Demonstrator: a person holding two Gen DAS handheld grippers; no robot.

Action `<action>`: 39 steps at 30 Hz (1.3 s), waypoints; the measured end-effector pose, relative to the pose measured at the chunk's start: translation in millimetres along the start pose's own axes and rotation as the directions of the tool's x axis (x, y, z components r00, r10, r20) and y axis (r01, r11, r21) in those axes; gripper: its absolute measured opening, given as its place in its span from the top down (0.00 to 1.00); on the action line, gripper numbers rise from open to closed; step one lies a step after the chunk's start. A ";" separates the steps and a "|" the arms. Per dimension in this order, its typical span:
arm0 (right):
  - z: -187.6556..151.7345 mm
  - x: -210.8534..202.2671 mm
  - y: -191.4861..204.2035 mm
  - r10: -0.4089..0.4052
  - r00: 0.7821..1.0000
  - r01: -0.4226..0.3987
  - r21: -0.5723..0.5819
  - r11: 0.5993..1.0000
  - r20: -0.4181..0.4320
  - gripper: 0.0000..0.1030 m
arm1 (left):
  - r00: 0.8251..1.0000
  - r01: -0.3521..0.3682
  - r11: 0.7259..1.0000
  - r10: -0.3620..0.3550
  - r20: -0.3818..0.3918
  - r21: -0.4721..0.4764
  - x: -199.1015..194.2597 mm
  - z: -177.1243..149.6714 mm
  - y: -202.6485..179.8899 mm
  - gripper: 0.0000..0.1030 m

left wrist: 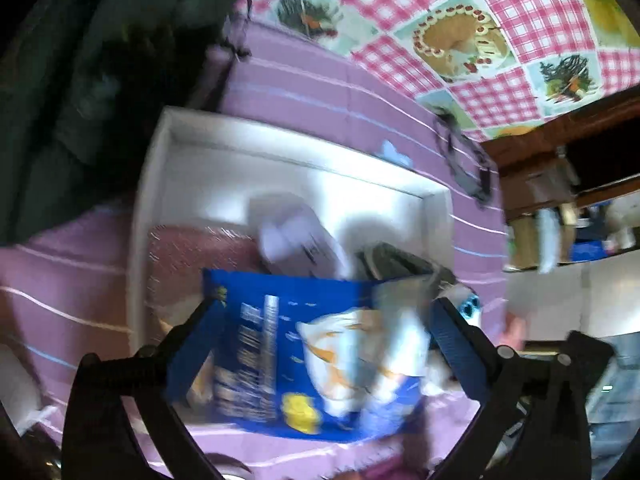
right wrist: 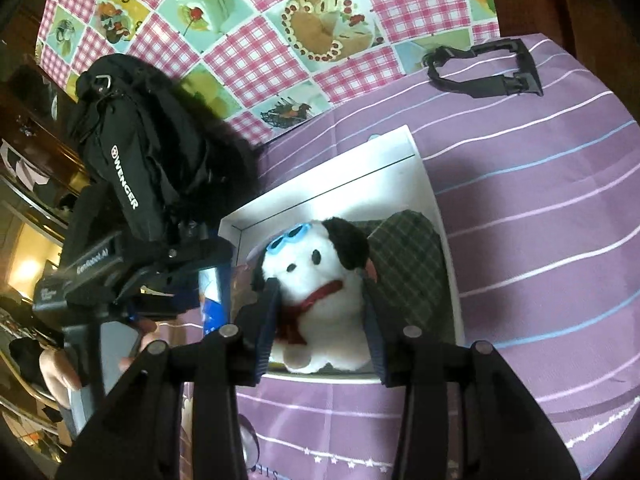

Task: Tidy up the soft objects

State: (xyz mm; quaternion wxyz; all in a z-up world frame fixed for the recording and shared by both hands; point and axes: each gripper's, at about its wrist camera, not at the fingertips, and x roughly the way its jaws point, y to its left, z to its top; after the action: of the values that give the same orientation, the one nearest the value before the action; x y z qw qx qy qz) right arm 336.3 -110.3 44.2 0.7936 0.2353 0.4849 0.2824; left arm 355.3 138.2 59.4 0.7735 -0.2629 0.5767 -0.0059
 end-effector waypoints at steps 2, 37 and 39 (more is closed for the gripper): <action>1.6 4.9 -0.1 0.008 1.000 -0.008 0.011 1.000 0.001 0.58 | 1.000 -0.003 1.000 0.003 0.017 0.001 -2.9 -1.2 -4.7 0.00; -97.0 -118.1 47.1 -0.116 0.971 0.180 -0.320 0.930 0.209 0.31 | 0.666 -0.600 0.766 0.318 0.675 0.231 -123.9 -227.9 -93.4 0.19; -105.4 -126.6 51.1 -0.135 0.964 0.209 -0.338 0.917 0.229 0.31 | 0.691 -0.556 0.796 0.282 0.665 0.239 -130.7 -240.4 -91.2 0.19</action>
State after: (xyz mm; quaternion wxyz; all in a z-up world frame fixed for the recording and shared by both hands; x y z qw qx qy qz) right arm 183.1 -148.1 113.8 0.8898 0.0697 0.3614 0.2698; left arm 123.1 4.3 166.1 0.9315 0.0660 0.3317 0.1341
